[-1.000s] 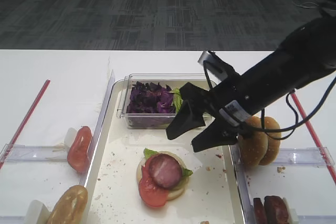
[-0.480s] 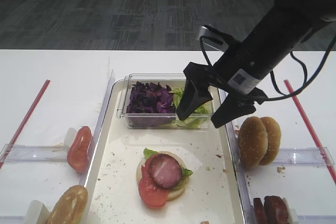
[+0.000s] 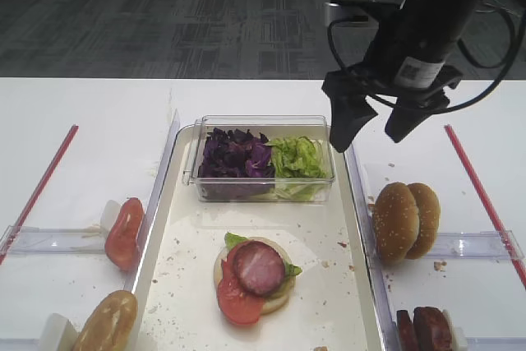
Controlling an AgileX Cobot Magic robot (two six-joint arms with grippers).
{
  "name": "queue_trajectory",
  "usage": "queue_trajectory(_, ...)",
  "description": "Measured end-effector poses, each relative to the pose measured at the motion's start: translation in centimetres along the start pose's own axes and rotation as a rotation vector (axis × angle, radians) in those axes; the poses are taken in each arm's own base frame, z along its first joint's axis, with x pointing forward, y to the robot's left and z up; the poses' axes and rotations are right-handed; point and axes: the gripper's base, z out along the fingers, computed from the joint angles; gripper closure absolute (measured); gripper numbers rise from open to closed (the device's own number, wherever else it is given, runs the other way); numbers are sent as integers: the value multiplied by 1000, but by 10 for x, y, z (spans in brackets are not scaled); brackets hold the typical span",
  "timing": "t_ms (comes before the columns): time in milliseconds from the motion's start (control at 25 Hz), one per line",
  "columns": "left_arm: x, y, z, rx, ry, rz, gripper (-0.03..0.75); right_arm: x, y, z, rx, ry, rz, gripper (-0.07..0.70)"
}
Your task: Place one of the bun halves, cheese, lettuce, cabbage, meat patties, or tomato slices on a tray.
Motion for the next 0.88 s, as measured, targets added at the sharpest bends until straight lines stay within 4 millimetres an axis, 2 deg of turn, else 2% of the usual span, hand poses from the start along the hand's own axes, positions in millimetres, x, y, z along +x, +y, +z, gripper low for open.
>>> queue_trajectory(280, 0, 0, 0, 0, 0, 0, 99, -6, -15, -18, 215, -4, -37, 16)
queue_trajectory(640, 0, 0, 0, 0, 0, 0, 99, -5, -17, -19, 233, 4, -35, 17)
queue_trajectory(880, 0, 0, 0, 0, 0, 0, 99, -4, -25, -21, 317, 3, 56, 20)
